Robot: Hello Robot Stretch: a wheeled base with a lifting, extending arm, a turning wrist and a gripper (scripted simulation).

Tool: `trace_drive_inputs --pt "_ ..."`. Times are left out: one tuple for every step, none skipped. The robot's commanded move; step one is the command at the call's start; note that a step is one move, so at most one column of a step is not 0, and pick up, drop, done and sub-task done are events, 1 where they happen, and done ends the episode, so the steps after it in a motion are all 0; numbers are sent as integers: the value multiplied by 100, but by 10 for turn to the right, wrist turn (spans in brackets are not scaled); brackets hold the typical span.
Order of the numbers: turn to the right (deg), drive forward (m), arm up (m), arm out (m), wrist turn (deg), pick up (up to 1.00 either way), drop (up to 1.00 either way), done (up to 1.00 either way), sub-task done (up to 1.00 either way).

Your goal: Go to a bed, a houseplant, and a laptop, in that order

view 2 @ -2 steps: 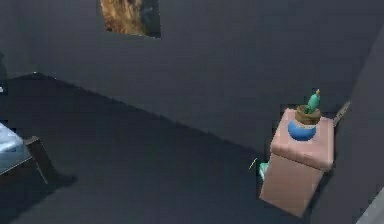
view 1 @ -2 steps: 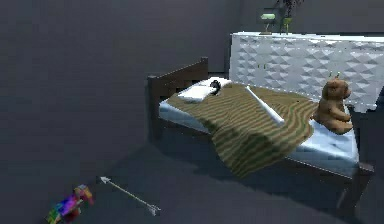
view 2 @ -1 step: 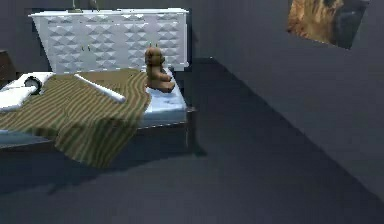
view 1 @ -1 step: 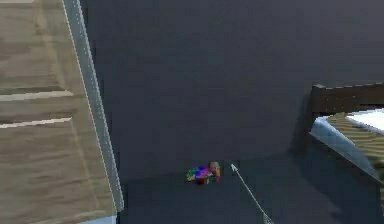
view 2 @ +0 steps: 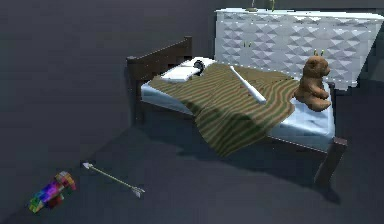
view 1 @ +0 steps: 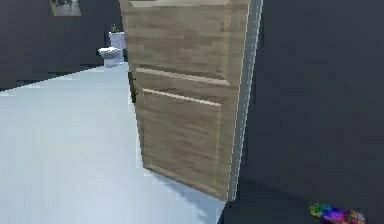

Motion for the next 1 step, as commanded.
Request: trace_drive_inputs --pt "0 10 0 0 0 0 0 0 0"
